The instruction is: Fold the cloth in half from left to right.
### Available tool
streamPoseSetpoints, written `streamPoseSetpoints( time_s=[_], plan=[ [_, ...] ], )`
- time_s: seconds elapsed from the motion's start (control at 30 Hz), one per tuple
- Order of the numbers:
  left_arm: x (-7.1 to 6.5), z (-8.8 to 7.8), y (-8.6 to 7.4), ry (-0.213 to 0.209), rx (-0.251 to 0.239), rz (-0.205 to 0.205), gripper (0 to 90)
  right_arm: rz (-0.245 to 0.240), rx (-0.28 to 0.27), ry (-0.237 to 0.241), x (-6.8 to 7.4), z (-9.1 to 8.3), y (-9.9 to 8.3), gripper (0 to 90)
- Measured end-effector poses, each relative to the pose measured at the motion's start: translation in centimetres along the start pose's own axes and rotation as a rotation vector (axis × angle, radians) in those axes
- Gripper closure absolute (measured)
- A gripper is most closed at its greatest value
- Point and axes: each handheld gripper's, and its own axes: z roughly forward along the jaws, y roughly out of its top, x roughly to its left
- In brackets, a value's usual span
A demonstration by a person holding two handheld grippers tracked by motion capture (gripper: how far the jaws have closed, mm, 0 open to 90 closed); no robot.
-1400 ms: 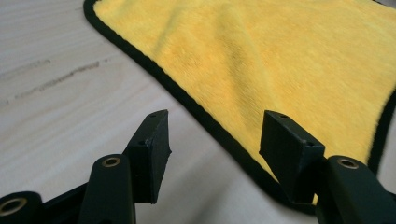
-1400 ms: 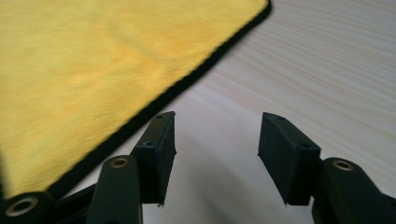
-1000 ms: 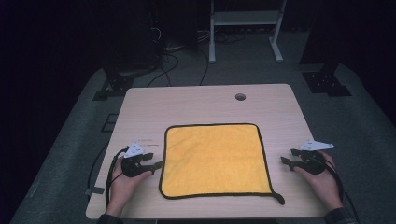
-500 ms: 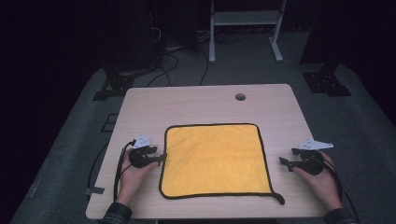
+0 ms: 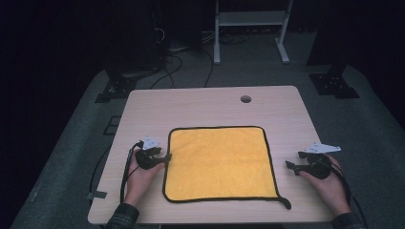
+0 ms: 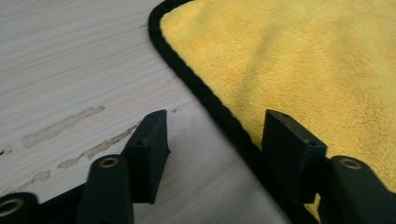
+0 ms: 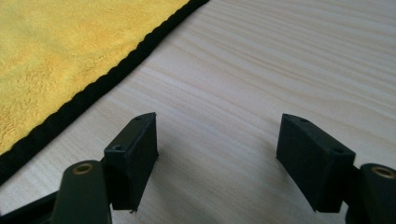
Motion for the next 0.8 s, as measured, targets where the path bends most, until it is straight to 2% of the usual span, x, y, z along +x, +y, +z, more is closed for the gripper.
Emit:
streamPoseSetpoints(
  time_s=[0.03, 0.1, 0.13, 0.23, 0.43, 0.5, 0.57, 0.7, 0.8],
  plan=[
    [-0.1, 0.0, 0.0, 0.007, 0.001, -0.008, 40.0, 0.000, 0.000, 0.001, 0.0, 0.0, 0.0, 27.7],
    [-0.3, 0.0, 0.1, 0.006, 0.002, -0.002, 47.2, -0.001, 0.000, 0.003, 0.0, 0.0, 0.0, 27.6],
    [-0.6, -0.1, 0.1, -0.012, 0.003, 0.005, 52.5, -0.001, 0.000, 0.004, 0.0, 0.0, 0.0, 27.5],
    [-0.8, -0.2, 0.1, -0.029, 0.003, 0.002, 63.2, -0.003, 0.000, 0.004, 0.0, 0.0, 0.0, 27.5],
    [-1.1, -0.2, 0.3, -0.052, 0.017, -0.032, 81.4, -0.003, 0.001, 0.006, 0.0, -0.1, -0.1, 27.3],
    [-1.2, -0.1, 0.5, -0.058, 0.031, -0.070, 83.7, -0.004, 0.001, 0.006, 0.0, -0.1, -0.1, 27.3],
    [-1.1, -0.1, 0.7, -0.059, 0.045, -0.079, 85.8, -0.004, 0.001, 0.007, 0.0, -0.1, -0.1, 27.2],
    [-1.1, -0.1, 0.7, -0.062, 0.044, -0.099, 87.1, -0.005, 0.001, 0.008, 0.0, -0.1, -0.1, 27.1],
    [-0.5, -0.3, 0.5, -0.073, 0.043, -0.128, 87.2, -0.006, 0.000, 0.009, 0.0, -0.1, -0.1, 27.1]
  ],
)
